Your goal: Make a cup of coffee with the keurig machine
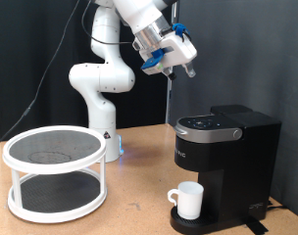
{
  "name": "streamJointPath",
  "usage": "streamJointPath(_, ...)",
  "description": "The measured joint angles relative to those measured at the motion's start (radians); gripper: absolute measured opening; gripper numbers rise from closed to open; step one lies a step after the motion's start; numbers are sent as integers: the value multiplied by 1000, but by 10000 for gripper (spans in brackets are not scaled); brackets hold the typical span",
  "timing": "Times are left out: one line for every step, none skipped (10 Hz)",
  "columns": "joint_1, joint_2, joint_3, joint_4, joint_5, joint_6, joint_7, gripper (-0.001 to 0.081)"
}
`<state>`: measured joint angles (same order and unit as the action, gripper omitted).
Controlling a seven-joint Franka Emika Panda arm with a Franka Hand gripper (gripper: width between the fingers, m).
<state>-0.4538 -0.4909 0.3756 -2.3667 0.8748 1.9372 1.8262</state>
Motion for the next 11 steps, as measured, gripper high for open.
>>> streamJointPath(0,1,2,1,-9,-6,3,734)
streamJointPath(-3,6,19,17,-88,-22,40,734)
streamJointPath(-5,24,51,50,-172,-41,96,734)
streamJointPath(-6,49,81,84,-232,-45,141,734)
streamJointPath(-8,74,107,115,-266,-39,177,734)
streamJointPath(-9,97,125,142,-288,-28,205,734)
streamJointPath(-9,118,138,167,-310,-25,224,734)
streamJointPath(-10,141,146,191,-340,-30,241,734)
streamJointPath(-10,167,152,215,-371,-36,260,734)
streamJointPath(-10,194,154,238,-402,-45,278,734)
streamJointPath(-10,221,155,261,-431,-57,293,734)
